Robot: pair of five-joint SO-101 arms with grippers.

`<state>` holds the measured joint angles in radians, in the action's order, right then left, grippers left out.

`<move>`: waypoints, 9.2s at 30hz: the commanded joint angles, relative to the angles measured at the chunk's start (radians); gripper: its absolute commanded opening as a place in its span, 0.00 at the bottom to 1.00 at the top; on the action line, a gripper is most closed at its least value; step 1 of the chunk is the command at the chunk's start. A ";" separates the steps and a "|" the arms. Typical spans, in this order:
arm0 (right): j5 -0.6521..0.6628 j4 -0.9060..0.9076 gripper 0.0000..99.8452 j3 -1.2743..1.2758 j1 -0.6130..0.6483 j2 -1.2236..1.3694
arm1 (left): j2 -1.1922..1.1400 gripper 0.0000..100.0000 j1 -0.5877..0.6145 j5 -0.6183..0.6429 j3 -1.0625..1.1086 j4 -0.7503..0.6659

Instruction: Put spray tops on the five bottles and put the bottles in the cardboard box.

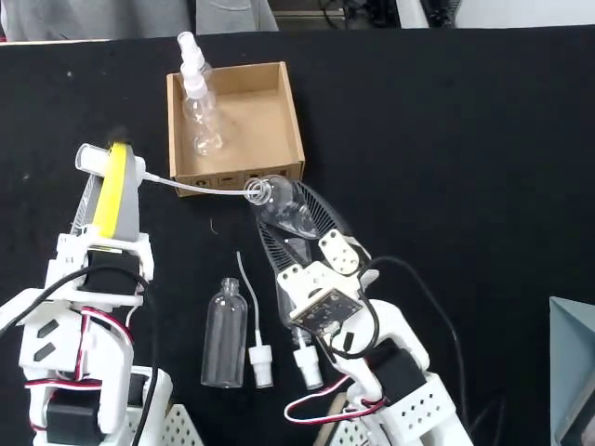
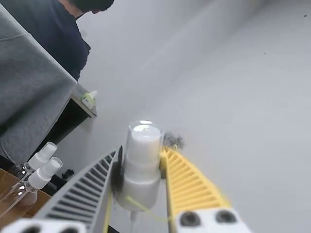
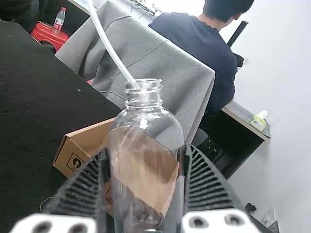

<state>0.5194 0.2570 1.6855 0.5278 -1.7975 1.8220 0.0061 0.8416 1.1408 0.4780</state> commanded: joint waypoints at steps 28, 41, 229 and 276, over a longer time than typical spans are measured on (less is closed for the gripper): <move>0.006 0.003 0.05 -0.001 0.058 -0.036 | 0.002 0.03 -0.231 -0.097 0.127 -0.169; 0.005 -0.003 0.05 -0.001 0.058 -0.041 | 0.002 0.03 -0.315 -0.133 0.176 -0.169; -0.080 -0.014 0.06 0.001 0.161 -0.044 | 0.003 0.22 0.042 -0.058 0.051 -0.041; -0.261 -0.092 0.06 -0.001 0.163 -0.045 | -0.002 0.22 -0.262 -0.261 0.274 -0.041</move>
<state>0.2616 0.1956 1.6855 0.6690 -1.7975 1.8113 -0.2041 0.6053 1.4293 0.4534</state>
